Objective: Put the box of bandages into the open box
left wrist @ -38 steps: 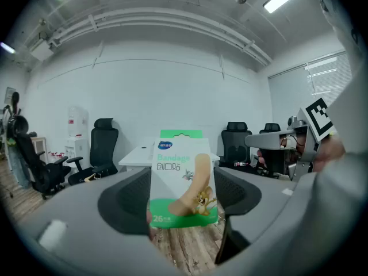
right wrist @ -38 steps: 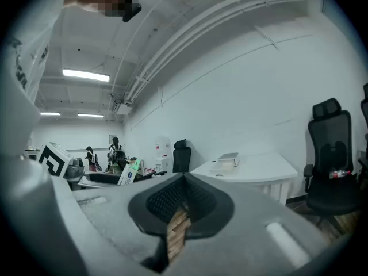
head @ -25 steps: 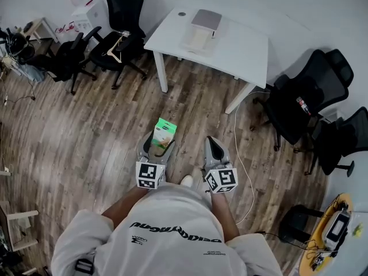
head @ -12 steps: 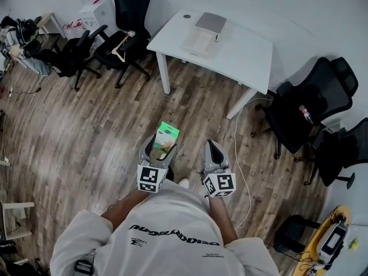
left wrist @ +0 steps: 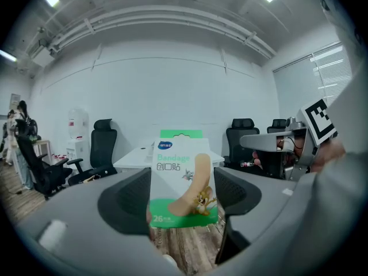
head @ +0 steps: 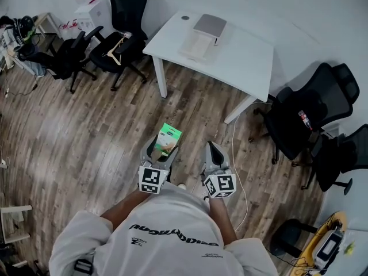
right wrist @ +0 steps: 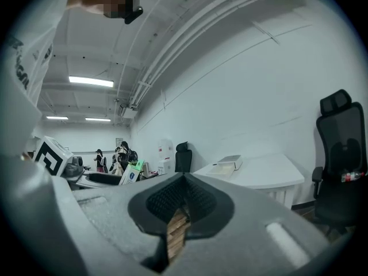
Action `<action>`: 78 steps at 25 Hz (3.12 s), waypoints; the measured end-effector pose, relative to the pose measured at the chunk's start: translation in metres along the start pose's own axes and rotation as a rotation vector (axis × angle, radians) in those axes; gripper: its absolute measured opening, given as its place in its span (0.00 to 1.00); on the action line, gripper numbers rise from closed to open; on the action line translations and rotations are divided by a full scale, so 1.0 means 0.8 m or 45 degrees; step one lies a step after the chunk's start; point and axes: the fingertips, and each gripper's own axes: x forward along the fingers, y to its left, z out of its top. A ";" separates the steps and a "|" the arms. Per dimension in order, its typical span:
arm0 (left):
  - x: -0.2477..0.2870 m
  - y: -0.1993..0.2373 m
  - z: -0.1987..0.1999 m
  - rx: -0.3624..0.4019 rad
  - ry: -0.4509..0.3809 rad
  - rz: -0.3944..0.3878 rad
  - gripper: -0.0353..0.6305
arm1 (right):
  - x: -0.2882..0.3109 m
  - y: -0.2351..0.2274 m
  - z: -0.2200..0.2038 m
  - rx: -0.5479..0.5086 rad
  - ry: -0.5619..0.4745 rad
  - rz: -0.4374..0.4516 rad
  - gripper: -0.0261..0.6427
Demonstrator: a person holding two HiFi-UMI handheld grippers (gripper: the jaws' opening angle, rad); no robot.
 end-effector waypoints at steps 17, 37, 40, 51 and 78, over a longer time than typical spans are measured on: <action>0.187 0.109 0.058 -0.010 -0.005 -0.044 0.58 | 0.200 -0.082 0.034 -0.002 0.000 -0.052 0.04; 0.342 0.231 0.120 -0.038 0.023 -0.169 0.58 | 0.385 -0.128 0.073 -0.014 0.048 -0.184 0.04; 0.357 0.242 0.124 -0.050 0.020 -0.181 0.58 | 0.401 -0.132 0.076 -0.021 0.047 -0.205 0.04; 0.386 0.254 0.123 -0.059 0.033 -0.217 0.58 | 0.428 -0.142 0.077 -0.029 0.061 -0.232 0.04; 0.527 0.232 0.147 -0.046 0.074 -0.190 0.58 | 0.499 -0.260 0.084 -0.005 0.062 -0.190 0.04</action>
